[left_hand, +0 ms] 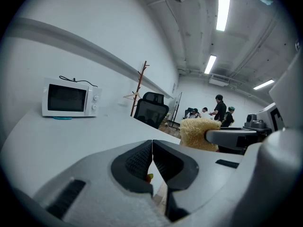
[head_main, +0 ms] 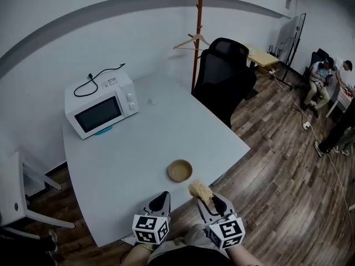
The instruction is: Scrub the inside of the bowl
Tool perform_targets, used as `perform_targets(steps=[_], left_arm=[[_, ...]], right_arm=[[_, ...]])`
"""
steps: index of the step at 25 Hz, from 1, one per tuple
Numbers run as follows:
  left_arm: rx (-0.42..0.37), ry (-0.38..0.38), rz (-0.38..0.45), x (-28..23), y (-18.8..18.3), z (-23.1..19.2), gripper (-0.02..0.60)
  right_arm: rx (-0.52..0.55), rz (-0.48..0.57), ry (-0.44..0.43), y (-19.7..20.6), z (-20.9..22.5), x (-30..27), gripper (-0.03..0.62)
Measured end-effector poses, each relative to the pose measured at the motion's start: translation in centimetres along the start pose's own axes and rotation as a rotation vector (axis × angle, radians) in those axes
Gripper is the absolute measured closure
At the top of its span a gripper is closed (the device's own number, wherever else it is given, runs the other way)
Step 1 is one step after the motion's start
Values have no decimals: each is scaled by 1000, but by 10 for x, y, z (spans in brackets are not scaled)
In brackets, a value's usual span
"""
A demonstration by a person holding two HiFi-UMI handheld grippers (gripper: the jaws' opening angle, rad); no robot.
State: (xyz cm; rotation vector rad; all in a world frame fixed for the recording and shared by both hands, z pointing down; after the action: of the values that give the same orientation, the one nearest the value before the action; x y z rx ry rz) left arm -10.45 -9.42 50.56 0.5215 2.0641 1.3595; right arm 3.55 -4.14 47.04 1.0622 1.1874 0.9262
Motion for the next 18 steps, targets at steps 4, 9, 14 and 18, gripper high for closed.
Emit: perform_targets(steps=[4,9,14,18], left_arm=[[-1,-8,-15,-17,4,-10,561],[29,-27,-46,-42,11,-29,561],[80,-70,-82,-71,22,-51,561],[134,-100,-111,-90,31,-68,560]], right_arm=[[9,-31,2,10,14,-15,428],[48,-58,-59,16,21,-48,428],[100,-84,-103,15,37,-83,428],[106,-115,-136,17,47,-105,428]])
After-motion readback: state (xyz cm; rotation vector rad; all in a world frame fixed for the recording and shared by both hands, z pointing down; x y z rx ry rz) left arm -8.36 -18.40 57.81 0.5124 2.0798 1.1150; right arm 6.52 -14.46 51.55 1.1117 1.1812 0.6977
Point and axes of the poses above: the fingertips, and each gripper's own axes: x backward along the fingers, z to its right, y out of its underside, the point moved 2 cm from there along x, backward along the fingers, and after that the axes turned 9 degrees about y, right-handed, at the moved point
